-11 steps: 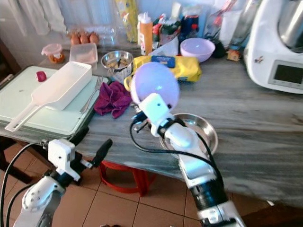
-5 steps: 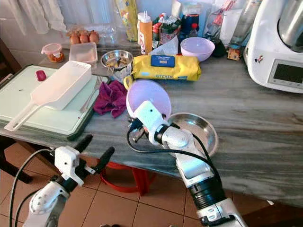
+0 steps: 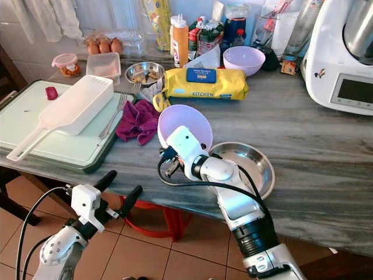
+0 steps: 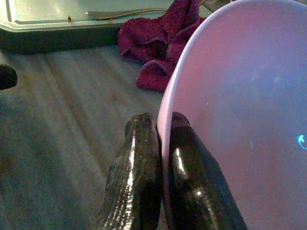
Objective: Setting the table
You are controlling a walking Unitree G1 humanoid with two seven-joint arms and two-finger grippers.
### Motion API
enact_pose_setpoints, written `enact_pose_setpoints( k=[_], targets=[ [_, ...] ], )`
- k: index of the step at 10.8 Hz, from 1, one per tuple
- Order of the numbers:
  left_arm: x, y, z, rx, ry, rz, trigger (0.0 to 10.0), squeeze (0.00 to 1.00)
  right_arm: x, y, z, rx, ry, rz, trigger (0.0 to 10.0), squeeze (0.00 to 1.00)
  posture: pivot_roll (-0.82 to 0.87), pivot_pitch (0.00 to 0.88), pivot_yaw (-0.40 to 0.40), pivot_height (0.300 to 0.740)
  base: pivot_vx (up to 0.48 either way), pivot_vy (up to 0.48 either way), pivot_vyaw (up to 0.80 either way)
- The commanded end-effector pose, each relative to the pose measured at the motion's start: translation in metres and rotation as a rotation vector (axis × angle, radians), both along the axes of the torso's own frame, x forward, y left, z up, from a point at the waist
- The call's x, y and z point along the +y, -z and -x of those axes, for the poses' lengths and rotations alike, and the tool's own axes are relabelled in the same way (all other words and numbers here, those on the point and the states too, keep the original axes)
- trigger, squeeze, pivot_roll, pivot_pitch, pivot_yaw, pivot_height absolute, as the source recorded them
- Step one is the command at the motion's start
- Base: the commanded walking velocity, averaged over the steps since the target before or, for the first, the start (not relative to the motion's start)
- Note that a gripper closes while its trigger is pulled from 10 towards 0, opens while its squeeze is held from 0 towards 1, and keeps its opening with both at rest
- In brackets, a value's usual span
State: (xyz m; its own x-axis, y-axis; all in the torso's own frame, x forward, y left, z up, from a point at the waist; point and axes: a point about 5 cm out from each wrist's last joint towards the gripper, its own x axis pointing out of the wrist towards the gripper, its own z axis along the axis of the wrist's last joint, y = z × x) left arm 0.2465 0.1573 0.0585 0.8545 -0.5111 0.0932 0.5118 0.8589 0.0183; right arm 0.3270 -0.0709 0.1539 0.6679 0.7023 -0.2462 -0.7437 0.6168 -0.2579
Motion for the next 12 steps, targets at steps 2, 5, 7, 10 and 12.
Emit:
enact_pose_setpoints(
  k=[2,5,7,10,12],
  targets=[
    [0.003,0.008,0.002,0.028,0.0,-0.008,10.0,0.0,0.001,-0.001,0.001,0.015,-0.004,0.0,10.0,1.0,-0.04,0.142,0.032,0.74,0.0,0.0,0.0],
    [0.005,0.011,0.001,0.027,0.001,-0.012,10.0,0.0,0.002,-0.008,-0.003,-0.016,0.006,-0.006,10.0,1.0,-0.03,0.138,0.034,0.74,0.0,0.0,0.0],
    [0.004,0.009,0.0,0.018,0.004,-0.011,10.0,0.0,0.002,-0.016,-0.006,-0.051,0.035,-0.035,10.0,1.0,-0.03,0.137,0.036,0.74,0.0,0.0,0.0],
    [0.003,0.006,-0.001,0.005,0.011,-0.014,10.0,0.0,-0.001,-0.03,-0.012,-0.092,0.093,-0.098,10.0,1.0,-0.03,0.136,0.039,0.74,0.0,0.0,0.0],
    [0.002,0.0,-0.001,-0.008,0.014,-0.012,10.0,0.0,-0.001,-0.044,-0.013,-0.135,0.118,-0.146,10.0,1.0,-0.03,0.137,0.042,0.74,0.0,0.0,0.0]
  ],
)
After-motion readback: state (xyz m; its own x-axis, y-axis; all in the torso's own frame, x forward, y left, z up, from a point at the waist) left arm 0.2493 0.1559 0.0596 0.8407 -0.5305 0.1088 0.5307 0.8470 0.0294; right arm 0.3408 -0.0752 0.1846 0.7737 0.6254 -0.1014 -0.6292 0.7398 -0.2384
